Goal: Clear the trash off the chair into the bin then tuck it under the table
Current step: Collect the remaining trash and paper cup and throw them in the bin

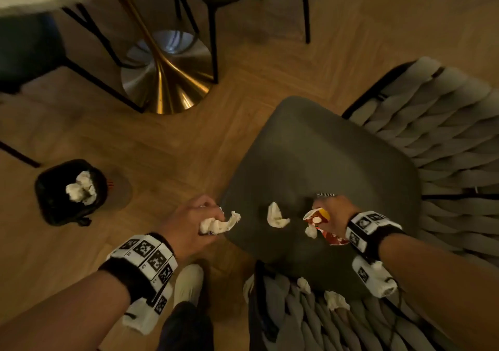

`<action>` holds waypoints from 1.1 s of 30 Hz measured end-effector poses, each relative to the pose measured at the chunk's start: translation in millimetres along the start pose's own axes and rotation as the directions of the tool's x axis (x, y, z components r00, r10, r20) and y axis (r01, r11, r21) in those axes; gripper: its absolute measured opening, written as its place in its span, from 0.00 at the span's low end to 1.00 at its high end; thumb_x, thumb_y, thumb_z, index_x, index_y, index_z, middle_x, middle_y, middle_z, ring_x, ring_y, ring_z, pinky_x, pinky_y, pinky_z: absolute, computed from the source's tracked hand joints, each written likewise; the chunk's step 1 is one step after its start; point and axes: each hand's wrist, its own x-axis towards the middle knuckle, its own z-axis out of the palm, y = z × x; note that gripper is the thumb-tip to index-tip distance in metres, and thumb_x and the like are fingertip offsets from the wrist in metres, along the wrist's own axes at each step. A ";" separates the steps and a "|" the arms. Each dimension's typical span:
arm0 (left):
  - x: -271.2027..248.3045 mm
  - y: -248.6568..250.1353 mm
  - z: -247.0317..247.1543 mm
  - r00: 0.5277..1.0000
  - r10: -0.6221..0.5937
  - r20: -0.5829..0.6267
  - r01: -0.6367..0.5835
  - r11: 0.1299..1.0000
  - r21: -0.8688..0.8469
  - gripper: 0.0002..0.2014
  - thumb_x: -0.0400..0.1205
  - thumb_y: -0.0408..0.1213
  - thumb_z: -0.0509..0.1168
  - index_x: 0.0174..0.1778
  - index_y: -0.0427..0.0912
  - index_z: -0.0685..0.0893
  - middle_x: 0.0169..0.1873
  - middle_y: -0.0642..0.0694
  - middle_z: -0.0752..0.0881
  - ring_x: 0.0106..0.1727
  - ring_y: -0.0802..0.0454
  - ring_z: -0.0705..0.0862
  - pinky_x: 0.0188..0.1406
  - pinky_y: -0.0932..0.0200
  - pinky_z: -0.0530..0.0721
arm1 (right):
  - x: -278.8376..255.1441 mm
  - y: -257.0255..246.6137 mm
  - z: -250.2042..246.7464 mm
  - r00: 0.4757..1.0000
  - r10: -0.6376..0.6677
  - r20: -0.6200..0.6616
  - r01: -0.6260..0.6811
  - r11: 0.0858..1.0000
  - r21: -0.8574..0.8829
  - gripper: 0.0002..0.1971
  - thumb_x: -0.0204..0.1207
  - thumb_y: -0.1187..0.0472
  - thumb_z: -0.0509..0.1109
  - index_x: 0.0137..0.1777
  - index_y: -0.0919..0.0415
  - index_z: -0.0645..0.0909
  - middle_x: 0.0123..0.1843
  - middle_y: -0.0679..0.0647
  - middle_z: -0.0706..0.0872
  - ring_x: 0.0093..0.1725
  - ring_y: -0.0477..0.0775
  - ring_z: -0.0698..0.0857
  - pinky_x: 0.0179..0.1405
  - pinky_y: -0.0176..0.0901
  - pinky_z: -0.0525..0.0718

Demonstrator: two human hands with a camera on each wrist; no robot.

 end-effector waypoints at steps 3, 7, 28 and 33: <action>-31.0 -13.2 -27.1 0.996 -0.056 -0.063 0.051 0.996 -0.075 0.18 0.66 0.29 0.77 0.42 0.56 0.82 0.49 0.55 0.79 0.46 0.57 0.81 0.42 0.69 0.74 | -30.4 -37.6 -32.5 0.999 -0.004 -0.053 0.004 1.000 -0.003 0.18 0.70 0.53 0.75 0.60 0.49 0.79 0.57 0.50 0.86 0.59 0.52 0.84 0.58 0.46 0.82; -83.4 -54.3 -68.0 0.981 -0.125 -0.148 0.095 0.977 -0.191 0.18 0.66 0.36 0.74 0.39 0.66 0.79 0.48 0.61 0.78 0.45 0.58 0.82 0.43 0.64 0.80 | -58.0 -132.9 -85.9 0.986 -0.072 -0.151 0.067 0.997 -0.036 0.17 0.68 0.55 0.77 0.57 0.50 0.81 0.52 0.49 0.88 0.54 0.51 0.86 0.54 0.41 0.80; -111.8 -533.0 -182.5 0.815 -0.549 -0.185 0.562 0.827 0.020 0.25 0.67 0.46 0.74 0.60 0.52 0.78 0.54 0.47 0.79 0.50 0.39 0.81 0.46 0.40 0.85 | 167.3 -578.4 53.1 0.968 -0.216 -0.127 0.240 0.946 0.219 0.18 0.66 0.55 0.80 0.42 0.37 0.73 0.39 0.37 0.81 0.41 0.36 0.81 0.39 0.28 0.80; -46.3 -600.0 -136.8 0.816 -0.575 -0.050 0.578 0.813 0.075 0.46 0.60 0.61 0.76 0.70 0.70 0.56 0.78 0.53 0.59 0.72 0.34 0.68 0.64 0.33 0.77 | 214.7 -545.8 112.9 0.990 -0.119 -0.070 0.133 0.956 0.260 0.15 0.63 0.55 0.82 0.42 0.41 0.79 0.41 0.41 0.87 0.42 0.38 0.85 0.42 0.35 0.84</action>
